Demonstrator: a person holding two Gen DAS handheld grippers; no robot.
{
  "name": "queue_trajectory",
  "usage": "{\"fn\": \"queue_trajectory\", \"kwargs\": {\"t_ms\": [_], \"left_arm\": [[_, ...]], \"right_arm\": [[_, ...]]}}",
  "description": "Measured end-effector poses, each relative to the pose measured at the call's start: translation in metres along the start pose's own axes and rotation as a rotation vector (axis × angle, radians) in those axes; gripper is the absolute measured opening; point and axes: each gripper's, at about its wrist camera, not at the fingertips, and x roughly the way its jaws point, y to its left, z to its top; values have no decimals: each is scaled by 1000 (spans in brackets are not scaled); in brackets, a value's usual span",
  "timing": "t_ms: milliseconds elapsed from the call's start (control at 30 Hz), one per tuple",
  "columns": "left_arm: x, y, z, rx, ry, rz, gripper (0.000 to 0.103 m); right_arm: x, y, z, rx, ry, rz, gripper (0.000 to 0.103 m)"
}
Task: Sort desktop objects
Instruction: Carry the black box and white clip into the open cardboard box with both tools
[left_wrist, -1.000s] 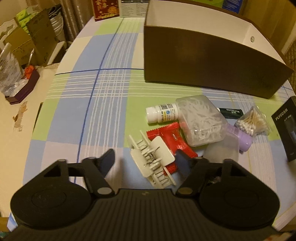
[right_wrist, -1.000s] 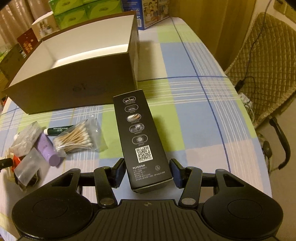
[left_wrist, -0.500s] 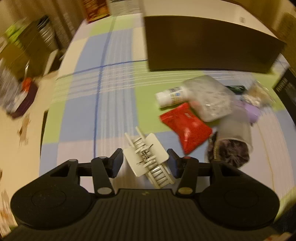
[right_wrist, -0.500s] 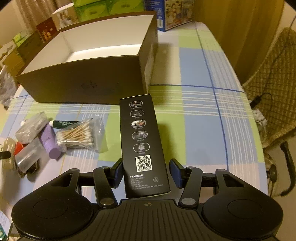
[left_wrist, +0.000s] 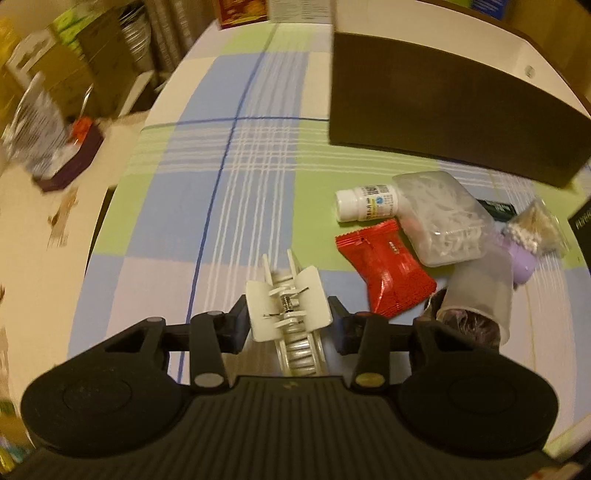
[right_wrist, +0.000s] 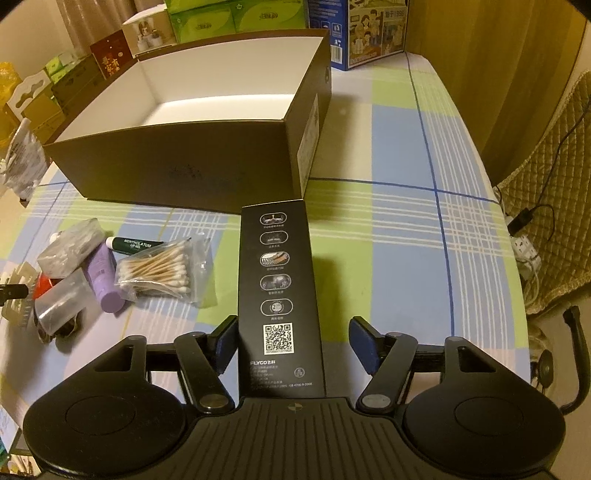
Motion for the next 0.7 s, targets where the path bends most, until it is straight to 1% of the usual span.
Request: {"fn": "queue_trajectory", "kwargs": {"t_ms": [67,167,300,400,500,633,667,700], "left_arm": [[3,-1,1,55,4,-5,38],[10,5,3,60,23,-10,38],[12,12,9,53,30,-32,38],[11,15,14,61,30,-65,38],[14,17,17,83,34,-73,37],[14,17,17,120,29,-86,37],[13,17,17,127,27,-87,37],[12,17,17,135,24,-88,37]], "right_arm": [[-1,0,-1,12,-2,-8,70],[-1,4,-1,12,-5,-18,72],[0,7,4,14,-7,-44,73],[6,9,8,-1,3,-52,73],[13,11,14,-25,9,-78,73],[22,14,18,-53,31,-76,71],[24,17,17,-77,24,-78,54],[26,20,16,-99,27,-81,41]]}}
